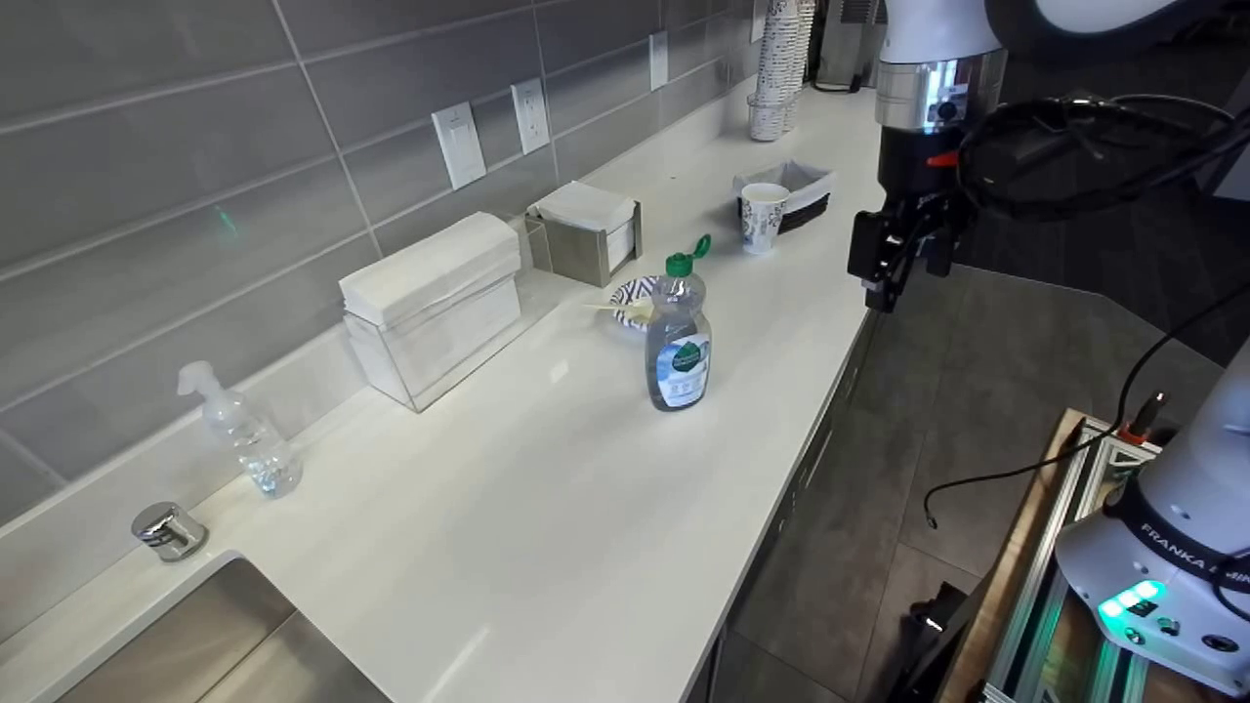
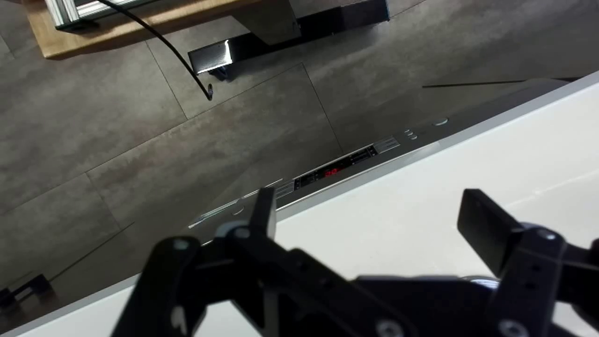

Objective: Pour out the contents from the brown basket

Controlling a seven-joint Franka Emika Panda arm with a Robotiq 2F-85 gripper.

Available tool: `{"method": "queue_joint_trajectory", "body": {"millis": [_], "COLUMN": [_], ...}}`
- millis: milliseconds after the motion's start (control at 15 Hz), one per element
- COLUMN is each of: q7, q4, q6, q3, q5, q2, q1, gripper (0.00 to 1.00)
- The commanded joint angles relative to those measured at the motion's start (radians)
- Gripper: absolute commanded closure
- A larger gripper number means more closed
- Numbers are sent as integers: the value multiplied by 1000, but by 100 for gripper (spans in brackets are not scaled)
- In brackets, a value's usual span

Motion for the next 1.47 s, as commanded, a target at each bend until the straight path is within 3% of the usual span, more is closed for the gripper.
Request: {"method": "queue_joint_trajectory", "body": {"millis": [0,467,933,1200,1400], "q7": [2,-16,-262,-479,-583], "q4": [1,6,81,182,280], "q6": [-1,12,69,154,230], "q3": [-4,-22,-236,-363,-405], "q5": [-2,-33,-198,-220,-201], "q2": [1,18,83,187,299], "q1": [4,-18,-134,-152,-140], "gripper": [0,0,0,0,0]}}
